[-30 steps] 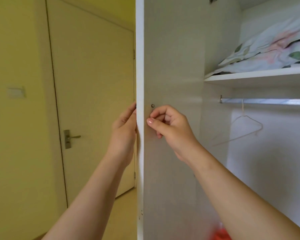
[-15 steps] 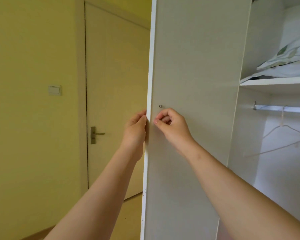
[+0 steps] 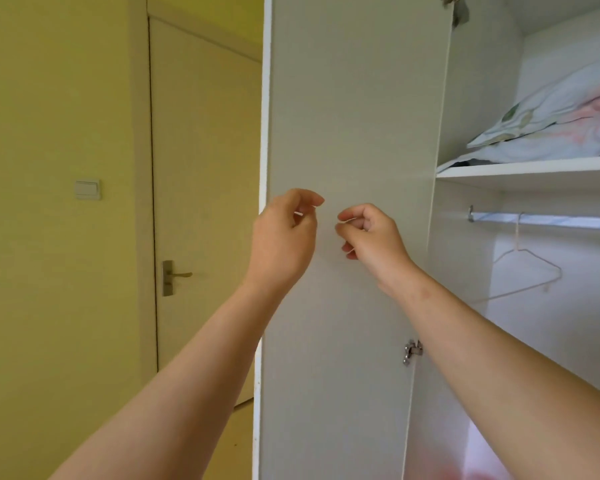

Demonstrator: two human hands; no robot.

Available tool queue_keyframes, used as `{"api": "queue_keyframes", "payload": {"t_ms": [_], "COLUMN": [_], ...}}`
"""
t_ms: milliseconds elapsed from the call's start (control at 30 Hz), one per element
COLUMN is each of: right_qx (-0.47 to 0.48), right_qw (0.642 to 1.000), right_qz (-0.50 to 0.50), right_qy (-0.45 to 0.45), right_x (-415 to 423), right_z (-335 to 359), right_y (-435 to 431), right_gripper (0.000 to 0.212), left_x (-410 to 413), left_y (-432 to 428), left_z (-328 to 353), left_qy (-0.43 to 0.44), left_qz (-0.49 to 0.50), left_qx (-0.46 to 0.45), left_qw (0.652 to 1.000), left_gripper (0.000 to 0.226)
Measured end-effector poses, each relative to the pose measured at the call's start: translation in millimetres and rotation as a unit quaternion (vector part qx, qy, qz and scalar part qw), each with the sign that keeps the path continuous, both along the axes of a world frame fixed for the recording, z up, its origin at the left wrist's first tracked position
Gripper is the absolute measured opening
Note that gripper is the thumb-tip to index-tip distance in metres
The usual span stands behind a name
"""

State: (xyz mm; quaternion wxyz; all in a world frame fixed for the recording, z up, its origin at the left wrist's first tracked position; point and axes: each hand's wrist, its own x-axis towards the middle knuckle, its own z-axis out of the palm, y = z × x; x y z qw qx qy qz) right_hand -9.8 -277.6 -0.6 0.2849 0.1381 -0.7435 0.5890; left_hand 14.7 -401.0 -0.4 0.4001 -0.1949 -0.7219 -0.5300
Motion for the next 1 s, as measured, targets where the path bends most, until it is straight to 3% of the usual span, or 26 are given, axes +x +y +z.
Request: {"api": "queue_keyframes", "payload": {"t_ms": [233, 533, 767, 1000], "right_qx": [0.020, 0.068, 0.130, 0.215], "right_qw": [0.992, 0.950, 0.907, 0.833], "right_qz": [-0.125, -0.300, -0.394, -0.499], "right_qy": [0.030, 0.046, 0.076, 0.103], "right_x": [45, 124, 145, 128], "right_z": [23, 63, 97, 127], "right_y": [115, 253, 322, 372], "right_gripper": [0.025, 0.029, 0.028, 0.010], "left_x": [3, 11, -2, -42], "left_y": [109, 254, 336, 383], "left_z": [15, 57, 95, 133], "left_qy": [-0.011, 0.013, 0.081, 0.171], "left_qz": [-0.131, -0.252, -0.267, -0.248], "left_qx": [-0.035, -0.079, -0.117, -0.165], "left_qw": [0.991, 0.964, 0.953, 0.939], "left_gripper": [0.022, 0.023, 0.023, 0.027]}}
